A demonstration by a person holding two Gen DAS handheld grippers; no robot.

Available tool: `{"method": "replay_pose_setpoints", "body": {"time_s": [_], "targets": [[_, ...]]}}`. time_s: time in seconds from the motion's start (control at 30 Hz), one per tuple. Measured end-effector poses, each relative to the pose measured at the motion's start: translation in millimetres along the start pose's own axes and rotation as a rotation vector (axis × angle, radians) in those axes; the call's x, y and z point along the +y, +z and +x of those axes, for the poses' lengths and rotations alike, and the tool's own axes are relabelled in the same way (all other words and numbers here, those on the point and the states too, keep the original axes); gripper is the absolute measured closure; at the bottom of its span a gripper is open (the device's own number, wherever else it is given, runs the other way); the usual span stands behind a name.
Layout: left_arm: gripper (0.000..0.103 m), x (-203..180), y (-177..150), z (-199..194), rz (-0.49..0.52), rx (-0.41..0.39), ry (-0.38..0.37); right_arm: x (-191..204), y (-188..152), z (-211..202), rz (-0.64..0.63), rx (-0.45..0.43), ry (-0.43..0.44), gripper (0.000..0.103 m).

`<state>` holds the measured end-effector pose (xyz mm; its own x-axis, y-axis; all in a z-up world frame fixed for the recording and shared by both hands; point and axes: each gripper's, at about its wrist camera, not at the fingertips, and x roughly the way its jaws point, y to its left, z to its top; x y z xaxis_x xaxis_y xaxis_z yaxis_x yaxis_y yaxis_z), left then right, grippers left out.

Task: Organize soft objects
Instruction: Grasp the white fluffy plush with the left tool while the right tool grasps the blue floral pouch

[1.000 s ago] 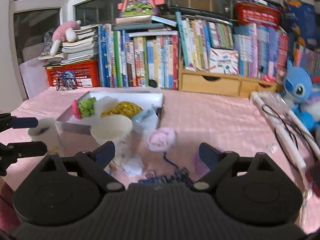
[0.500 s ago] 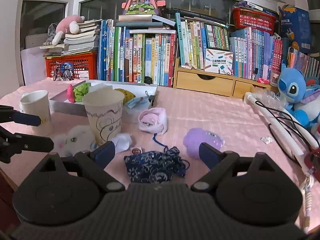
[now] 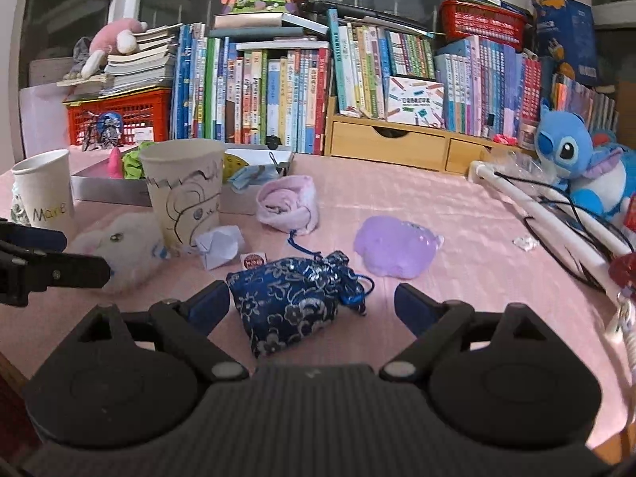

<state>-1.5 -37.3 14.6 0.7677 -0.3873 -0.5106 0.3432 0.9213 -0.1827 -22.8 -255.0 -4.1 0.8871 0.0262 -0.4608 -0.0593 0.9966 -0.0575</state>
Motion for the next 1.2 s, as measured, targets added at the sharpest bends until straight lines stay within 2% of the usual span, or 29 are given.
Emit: {"method": "replay_pose_setpoints", "body": {"time_s": [0.33,0.67,0.8,0.97,1.2], "targets": [[0.008,-6.0,-4.7,12.9,-0.007,-0.021,0.040,15.8,-8.5,7.9,-0.001,-0.002,-0.019,0.010],[0.009,-9.8,-5.4,26.2,-0.011,-0.013,0.047,16.9,-6.0,17.7,0.056,0.001,-0.046,0.019],[0.017,-10.6,-5.6,30.9,-0.014,-0.001,0.044,17.8,-4.7,20.3,0.054,0.009,-0.043,0.026],[0.036,-12.0,-6.7,33.2,-0.009,0.004,0.049,20.8,-4.0,21.7,0.039,0.012,-0.044,0.035],[0.040,-12.8,-6.7,31.5,0.013,-0.001,0.061,20.4,-3.4,22.6,0.046,0.016,-0.042,0.044]]}}
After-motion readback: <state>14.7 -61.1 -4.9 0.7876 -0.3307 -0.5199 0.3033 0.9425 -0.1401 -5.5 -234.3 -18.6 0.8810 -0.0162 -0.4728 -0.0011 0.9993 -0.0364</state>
